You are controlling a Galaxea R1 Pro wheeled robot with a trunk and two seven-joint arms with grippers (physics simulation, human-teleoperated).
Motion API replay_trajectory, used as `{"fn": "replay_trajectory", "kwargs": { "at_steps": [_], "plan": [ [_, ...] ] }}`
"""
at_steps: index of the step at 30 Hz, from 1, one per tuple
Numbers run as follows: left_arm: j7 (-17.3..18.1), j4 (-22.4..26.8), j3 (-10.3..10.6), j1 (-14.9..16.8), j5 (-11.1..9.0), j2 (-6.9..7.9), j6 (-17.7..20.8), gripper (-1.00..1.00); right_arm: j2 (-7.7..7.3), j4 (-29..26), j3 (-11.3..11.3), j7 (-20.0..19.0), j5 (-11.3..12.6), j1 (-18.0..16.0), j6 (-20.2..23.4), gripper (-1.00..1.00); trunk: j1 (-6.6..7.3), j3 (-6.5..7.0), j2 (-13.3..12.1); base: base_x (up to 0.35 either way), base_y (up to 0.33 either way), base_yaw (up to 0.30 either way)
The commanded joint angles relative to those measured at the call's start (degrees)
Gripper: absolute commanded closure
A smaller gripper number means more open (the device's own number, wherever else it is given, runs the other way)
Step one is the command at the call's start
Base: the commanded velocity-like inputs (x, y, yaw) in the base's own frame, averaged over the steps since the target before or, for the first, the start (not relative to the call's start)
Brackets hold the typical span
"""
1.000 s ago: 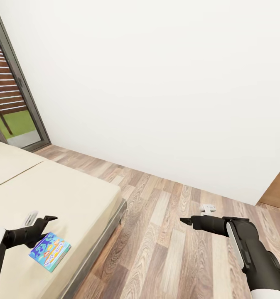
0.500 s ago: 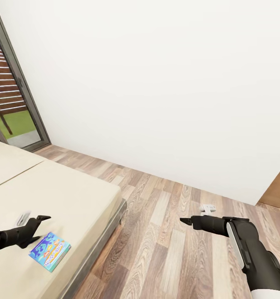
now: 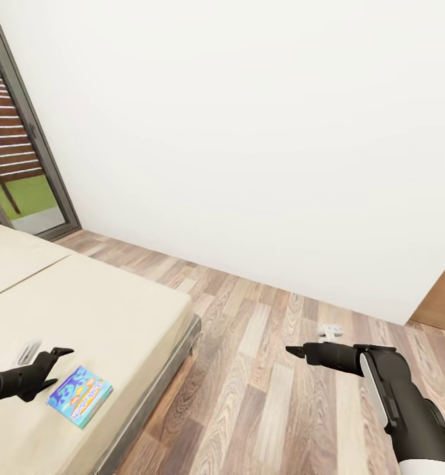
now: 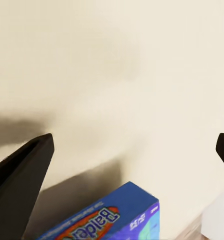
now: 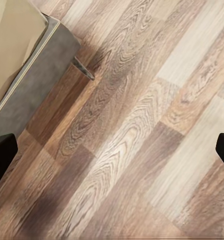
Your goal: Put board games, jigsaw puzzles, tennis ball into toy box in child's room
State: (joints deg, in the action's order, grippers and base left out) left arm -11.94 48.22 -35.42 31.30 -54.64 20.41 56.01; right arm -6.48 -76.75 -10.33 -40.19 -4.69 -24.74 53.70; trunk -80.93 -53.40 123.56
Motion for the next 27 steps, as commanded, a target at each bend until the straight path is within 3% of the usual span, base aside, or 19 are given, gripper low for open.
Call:
{"fn": "replay_trajectory", "kwargs": {
  "at_steps": [1, 12, 27],
  "plan": [
    [-0.67, 0.03, -0.09, -0.06, 0.14, 0.02, 0.37, -1.00, 0.00, -0.05, -0.06, -0.51, -0.50, -0.04, 0.18, -1.00, 0.02, -0.06, 0.02, -0.152, -0.060, 0.000],
    [-0.63, 0.03, -0.09, -0.36, 0.07, 0.07, 0.34, -1.00, 0.00, -0.06, -0.11, -0.51, -0.50, -0.04, 0.18, -1.00, 0.02, -0.06, 0.02, -0.157, -0.070, 0.000],
    [-0.63, 0.03, -0.09, -0.42, 0.06, -0.08, 0.15, -1.00, -0.01, -0.06, -0.12, -0.51, -0.50, -0.04, 0.18, -1.00, 0.02, -0.06, 0.02, -0.029, -0.014, 0.000]
  ]
}}
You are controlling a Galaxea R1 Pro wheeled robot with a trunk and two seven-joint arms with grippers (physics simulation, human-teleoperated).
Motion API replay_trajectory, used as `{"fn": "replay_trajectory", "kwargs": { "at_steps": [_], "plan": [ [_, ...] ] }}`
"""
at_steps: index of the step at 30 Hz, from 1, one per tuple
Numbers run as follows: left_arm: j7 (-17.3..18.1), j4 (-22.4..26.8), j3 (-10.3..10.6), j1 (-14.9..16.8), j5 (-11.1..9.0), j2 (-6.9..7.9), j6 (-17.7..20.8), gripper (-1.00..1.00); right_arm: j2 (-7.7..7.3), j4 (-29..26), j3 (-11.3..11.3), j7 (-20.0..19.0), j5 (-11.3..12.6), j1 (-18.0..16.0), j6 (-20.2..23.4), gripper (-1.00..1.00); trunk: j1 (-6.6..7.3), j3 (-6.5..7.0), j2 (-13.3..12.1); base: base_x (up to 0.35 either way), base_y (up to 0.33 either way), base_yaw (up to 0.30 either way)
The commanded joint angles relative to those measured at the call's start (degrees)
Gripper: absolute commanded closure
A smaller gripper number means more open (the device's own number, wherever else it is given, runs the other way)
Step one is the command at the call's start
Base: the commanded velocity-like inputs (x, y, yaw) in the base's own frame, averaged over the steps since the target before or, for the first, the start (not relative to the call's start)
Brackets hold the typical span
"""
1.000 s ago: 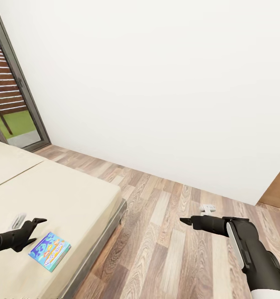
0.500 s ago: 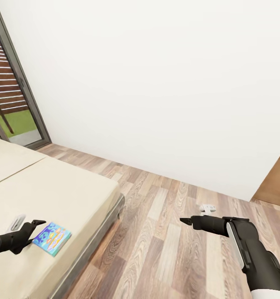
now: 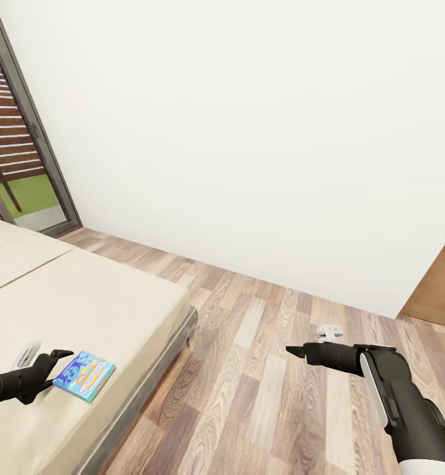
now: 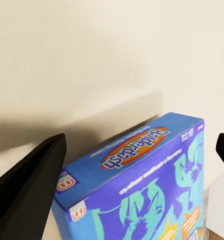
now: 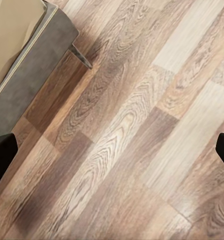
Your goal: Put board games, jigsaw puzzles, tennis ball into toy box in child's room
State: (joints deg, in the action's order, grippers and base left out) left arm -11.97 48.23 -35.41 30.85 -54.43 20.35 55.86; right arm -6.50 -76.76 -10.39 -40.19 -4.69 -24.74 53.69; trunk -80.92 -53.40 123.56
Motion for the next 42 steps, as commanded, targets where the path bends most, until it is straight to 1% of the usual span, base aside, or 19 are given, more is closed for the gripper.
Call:
{"fn": "replay_trajectory", "kwargs": {
  "at_steps": [1, 31, 37, 42],
  "plan": [
    [-0.60, 0.02, -0.09, 0.02, -0.15, -0.02, 0.24, -1.00, 0.01, -0.03, -0.07, -0.50, -0.50, -0.04, 0.19, -1.00, 0.01, -0.06, 0.02, -0.006, -0.003, 0.000],
    [-0.60, 0.02, 0.14, 0.06, -0.15, -0.28, -0.45, -1.00, 0.00, -0.06, -0.06, -0.50, -0.50, -0.04, 0.11, -1.00, 0.01, -0.06, 0.02, -0.001, -0.003, 0.000],
    [-0.64, 0.02, 0.54, 0.03, -0.03, -0.36, -1.34, -1.00, 0.05, -0.03, -0.02, -0.50, -0.52, -0.04, 0.10, -1.00, 0.01, -0.06, 0.02, -0.024, -0.083, 0.000],
    [-0.62, -0.04, 0.49, 0.02, -0.09, -0.38, -1.70, -1.00, 0.05, -0.05, 0.00, -0.50, -0.54, -0.01, 0.10, -1.00, 0.01, -0.06, 0.02, -0.076, -0.166, 0.000]
  ]
}}
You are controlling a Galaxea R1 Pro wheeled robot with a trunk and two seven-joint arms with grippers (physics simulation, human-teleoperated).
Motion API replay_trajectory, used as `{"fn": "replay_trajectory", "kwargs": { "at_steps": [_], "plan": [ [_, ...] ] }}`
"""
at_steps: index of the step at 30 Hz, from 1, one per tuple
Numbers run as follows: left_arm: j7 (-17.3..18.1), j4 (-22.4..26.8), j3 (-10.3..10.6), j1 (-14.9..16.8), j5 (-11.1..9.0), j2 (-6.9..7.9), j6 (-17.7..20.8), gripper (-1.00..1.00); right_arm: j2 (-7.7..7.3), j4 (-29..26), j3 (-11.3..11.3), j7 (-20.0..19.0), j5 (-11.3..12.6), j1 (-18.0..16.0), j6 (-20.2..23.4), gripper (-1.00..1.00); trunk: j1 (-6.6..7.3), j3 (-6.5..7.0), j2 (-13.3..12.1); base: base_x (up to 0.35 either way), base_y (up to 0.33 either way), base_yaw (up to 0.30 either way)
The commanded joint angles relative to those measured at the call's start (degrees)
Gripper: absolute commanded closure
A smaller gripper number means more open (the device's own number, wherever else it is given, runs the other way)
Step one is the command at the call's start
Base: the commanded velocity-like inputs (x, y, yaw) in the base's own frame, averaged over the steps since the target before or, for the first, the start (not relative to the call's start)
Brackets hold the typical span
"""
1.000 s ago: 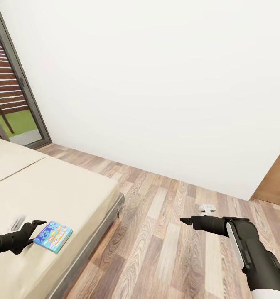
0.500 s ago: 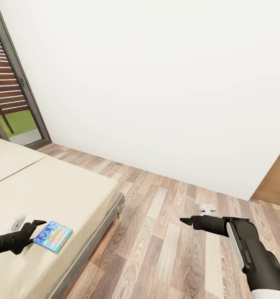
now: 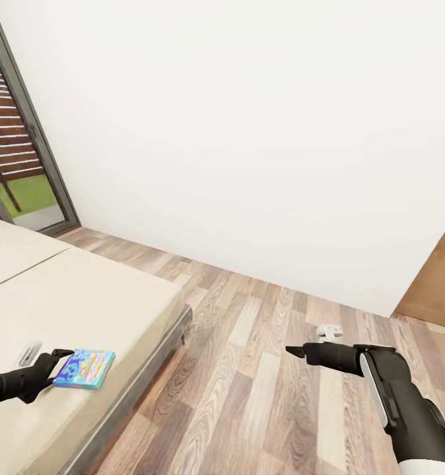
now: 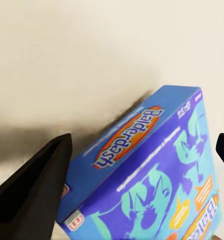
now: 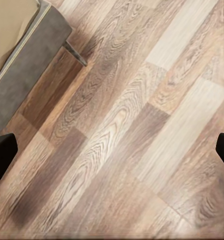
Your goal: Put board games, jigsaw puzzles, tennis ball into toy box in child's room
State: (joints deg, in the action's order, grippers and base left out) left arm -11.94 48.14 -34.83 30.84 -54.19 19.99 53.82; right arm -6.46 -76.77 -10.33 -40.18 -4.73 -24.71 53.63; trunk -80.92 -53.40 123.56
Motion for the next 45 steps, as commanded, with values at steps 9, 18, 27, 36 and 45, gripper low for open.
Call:
{"fn": "replay_trajectory", "kwargs": {
  "at_steps": [9, 18, 27, 36, 45],
  "plan": [
    [-0.64, -0.20, -0.14, 0.01, -0.38, -0.06, 0.14, -1.00, 0.02, -0.03, -0.11, -0.51, -0.54, -0.03, -0.83, -1.00, 0.01, -0.06, 0.02, -0.032, -0.075, 0.000],
    [-0.63, -0.30, -0.15, 0.01, -0.39, -0.16, 0.08, -1.00, -0.02, -0.04, -0.13, -0.54, -0.51, 0.00, -1.44, -1.00, 0.01, -0.06, 0.02, -0.007, -0.017, 0.000],
    [-0.63, -0.32, -0.15, 0.01, -0.39, -0.13, 0.06, -1.00, -0.04, -0.04, -0.13, -0.59, -0.47, 0.01, -1.57, -1.00, 0.01, -0.06, 0.02, -0.002, -0.004, 0.000],
    [-0.63, -0.33, -0.15, 0.01, -0.39, -0.13, 0.06, -1.00, -0.05, -0.04, -0.13, -0.60, -0.46, 0.01, -1.59, -1.00, 0.01, -0.06, 0.02, 0.000, 0.000, 0.000],
    [-0.63, -0.33, -0.17, 0.01, -0.39, -0.18, 0.06, -1.00, -0.05, -0.04, -0.19, -0.60, -0.41, 0.01, -1.60, -1.00, 0.01, -0.06, 0.02, 0.000, 0.000, 0.000]
  ]
}}
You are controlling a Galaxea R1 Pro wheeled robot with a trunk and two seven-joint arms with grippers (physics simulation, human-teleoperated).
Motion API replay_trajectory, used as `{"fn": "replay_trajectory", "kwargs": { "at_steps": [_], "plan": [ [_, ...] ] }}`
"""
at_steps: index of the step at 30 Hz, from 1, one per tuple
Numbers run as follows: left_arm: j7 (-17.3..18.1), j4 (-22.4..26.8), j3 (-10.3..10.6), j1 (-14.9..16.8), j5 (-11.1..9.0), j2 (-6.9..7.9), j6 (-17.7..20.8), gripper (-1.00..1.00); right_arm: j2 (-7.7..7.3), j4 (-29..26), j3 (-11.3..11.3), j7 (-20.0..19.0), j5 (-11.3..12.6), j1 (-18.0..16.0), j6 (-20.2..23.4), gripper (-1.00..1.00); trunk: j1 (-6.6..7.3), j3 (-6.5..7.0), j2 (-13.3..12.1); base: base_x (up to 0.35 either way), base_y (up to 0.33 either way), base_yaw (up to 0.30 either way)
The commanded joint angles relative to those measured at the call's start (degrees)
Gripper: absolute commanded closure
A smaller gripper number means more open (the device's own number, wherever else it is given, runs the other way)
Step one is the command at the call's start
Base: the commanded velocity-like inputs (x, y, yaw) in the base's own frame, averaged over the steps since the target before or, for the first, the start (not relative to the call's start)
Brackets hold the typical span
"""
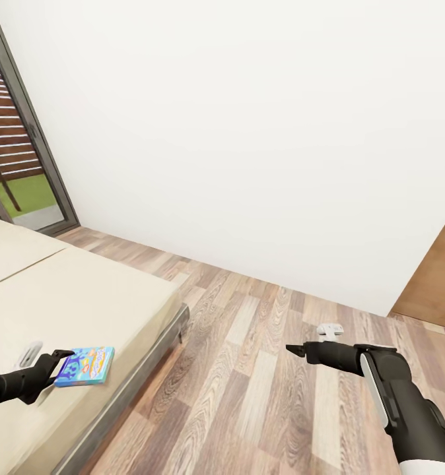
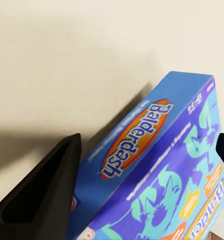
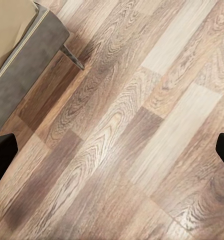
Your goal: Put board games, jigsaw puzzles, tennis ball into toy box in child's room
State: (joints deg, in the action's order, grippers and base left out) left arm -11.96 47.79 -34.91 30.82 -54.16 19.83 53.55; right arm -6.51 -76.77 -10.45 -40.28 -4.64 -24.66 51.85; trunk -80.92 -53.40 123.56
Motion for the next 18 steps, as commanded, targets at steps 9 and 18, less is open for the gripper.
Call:
{"fn": "replay_trajectory", "kwargs": {
  "at_steps": [9, 18],
  "plan": [
    [-0.57, 0.03, -0.21, 0.03, -0.42, 0.02, 0.32, -1.00, 0.01, -0.05, -0.09, -0.50, -0.46, -0.04, 0.19, -1.00, 0.01, -0.06, 0.02, 0.002, -0.001, 0.000],
    [-0.55, -0.06, -0.29, 0.03, -0.46, 0.02, -0.13, -1.00, 0.01, -0.05, -0.10, -0.50, -0.46, -0.04, 0.19, -1.00, 0.01, -0.06, 0.02, 0.045, -0.081, 0.000]
  ]
}}
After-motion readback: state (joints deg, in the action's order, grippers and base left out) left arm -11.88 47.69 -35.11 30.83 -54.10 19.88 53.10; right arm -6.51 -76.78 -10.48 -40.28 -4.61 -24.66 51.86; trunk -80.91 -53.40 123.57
